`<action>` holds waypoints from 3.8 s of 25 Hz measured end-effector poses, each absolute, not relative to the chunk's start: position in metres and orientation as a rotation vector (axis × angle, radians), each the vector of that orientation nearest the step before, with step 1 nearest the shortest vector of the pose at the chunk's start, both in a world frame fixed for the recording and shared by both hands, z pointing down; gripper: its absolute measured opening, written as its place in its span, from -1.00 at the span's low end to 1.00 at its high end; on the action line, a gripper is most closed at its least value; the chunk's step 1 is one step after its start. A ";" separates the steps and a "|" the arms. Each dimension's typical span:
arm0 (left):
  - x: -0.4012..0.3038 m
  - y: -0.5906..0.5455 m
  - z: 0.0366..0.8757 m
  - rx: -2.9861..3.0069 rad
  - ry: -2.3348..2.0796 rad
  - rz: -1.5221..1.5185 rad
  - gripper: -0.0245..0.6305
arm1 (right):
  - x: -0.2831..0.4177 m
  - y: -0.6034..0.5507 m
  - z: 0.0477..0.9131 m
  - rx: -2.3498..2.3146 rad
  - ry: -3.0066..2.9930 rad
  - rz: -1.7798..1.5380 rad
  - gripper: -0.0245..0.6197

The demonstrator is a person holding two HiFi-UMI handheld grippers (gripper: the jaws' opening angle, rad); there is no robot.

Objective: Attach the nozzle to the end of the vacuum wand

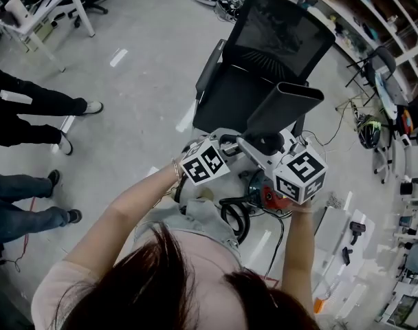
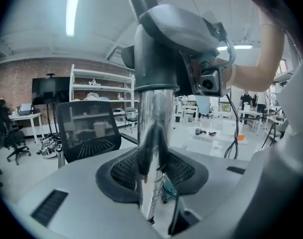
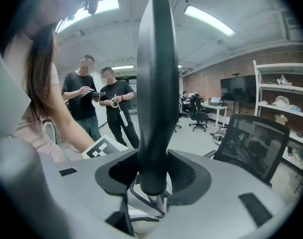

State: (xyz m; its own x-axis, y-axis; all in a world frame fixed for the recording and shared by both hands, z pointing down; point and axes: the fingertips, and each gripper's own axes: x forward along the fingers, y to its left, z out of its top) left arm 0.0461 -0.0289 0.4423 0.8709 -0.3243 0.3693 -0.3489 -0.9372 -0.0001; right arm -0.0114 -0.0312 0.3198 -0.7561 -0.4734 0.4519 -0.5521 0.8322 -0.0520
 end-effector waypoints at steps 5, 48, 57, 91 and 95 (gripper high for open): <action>0.048 -0.026 0.441 2.979 -0.476 0.588 -0.46 | -0.013 -0.027 0.320 0.598 -2.568 0.284 -0.34; 0.029 -0.033 0.437 2.920 -0.630 0.684 -0.47 | -0.012 -0.025 0.329 1.268 -2.443 0.425 -0.34; 0.018 -0.028 0.433 2.923 -0.639 0.673 -0.47 | -0.021 -0.017 0.333 1.348 -2.411 0.361 -0.40; 0.006 0.004 0.428 2.924 -0.728 0.621 -0.47 | 0.027 0.080 0.304 1.796 -2.305 0.325 -0.40; 0.014 0.008 0.430 2.902 -0.796 0.622 -0.47 | 0.046 0.095 0.298 1.775 -2.356 0.325 -0.40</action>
